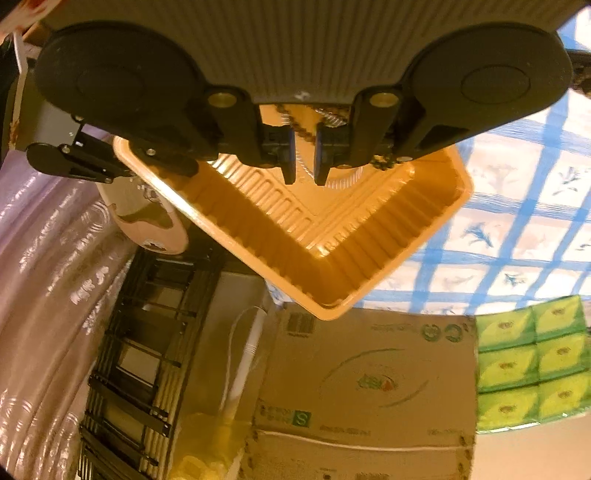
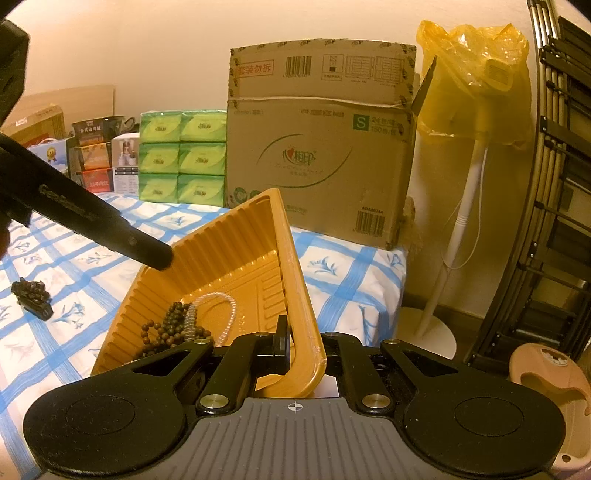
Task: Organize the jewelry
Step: 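Move the left tool back to the small dark bead piece on the cloth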
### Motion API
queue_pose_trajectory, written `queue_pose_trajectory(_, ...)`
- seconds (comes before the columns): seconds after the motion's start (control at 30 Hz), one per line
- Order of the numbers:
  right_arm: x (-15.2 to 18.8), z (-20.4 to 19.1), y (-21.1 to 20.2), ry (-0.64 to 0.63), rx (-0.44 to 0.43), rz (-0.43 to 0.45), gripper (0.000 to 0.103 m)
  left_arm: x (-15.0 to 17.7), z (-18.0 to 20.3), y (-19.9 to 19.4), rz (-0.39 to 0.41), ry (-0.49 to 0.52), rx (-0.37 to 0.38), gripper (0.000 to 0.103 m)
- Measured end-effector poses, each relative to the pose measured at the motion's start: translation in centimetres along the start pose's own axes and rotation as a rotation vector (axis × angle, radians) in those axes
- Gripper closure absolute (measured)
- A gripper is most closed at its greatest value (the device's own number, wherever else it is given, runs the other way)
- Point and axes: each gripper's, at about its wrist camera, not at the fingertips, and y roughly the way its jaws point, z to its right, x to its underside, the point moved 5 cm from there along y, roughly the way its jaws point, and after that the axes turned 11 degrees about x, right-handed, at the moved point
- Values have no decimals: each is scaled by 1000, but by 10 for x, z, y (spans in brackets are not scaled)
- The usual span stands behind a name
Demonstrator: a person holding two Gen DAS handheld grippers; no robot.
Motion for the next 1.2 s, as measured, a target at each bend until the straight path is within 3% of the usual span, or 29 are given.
queue_pose_trajectory(0.1, 0, 0, 0, 1, 0, -1, 97, 5, -9, -16, 25, 1, -51, 94)
queue_pose_trajectory(0.53, 0, 0, 0, -1, 0, 0, 97, 58, -60, -93, 90, -22, -392, 65)
queue_pose_trajectory(1.2, 1, 0, 0, -3, -1, 0, 97, 136, -127, -140, 72, -184, -613, 58)
